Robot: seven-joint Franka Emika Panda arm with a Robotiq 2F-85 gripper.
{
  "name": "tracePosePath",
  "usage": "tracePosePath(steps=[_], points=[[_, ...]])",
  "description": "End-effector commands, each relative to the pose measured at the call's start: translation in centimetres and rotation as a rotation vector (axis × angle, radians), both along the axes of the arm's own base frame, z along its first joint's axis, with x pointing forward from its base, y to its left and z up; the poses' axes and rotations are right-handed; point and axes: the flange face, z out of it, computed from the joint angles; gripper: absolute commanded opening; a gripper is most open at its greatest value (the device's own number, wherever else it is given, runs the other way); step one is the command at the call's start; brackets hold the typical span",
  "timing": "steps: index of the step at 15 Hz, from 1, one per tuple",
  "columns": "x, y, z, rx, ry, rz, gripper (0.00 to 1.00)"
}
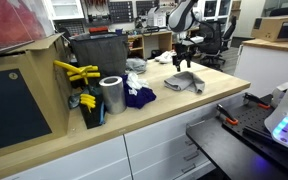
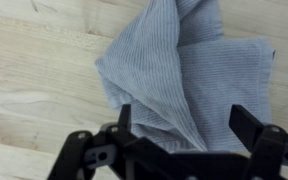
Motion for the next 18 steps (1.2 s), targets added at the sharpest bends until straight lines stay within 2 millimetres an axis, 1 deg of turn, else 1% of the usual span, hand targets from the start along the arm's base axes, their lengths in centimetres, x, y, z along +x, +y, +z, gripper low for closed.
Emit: tracePosePath(steps=[1, 2, 3, 5, 7, 12, 15, 18], points=[[2.2, 1.2, -1.9, 0.004, 0.013, -0.009, 0.75], [2.5, 1.4, -2.2, 0.004, 0.019, -0.004, 0.74], [2.9, 1.6, -2.6, 0.006, 0.021, -0.001, 0.68], [3.5, 1.7, -2.9, 0.011, 0.025, -0.001, 0.51], [4.1, 1.6, -2.8, 0.017, 0.026, -0.007, 0.36], [4.7, 1.0, -2.2, 0.044, 0.036, -0.047, 0.0], [4.7, 0.3, -1.7, 0.06, 0.045, -0.081, 0.0], [5.0, -1.1, -0.5, 0.061, 0.003, -0.15, 0.01]])
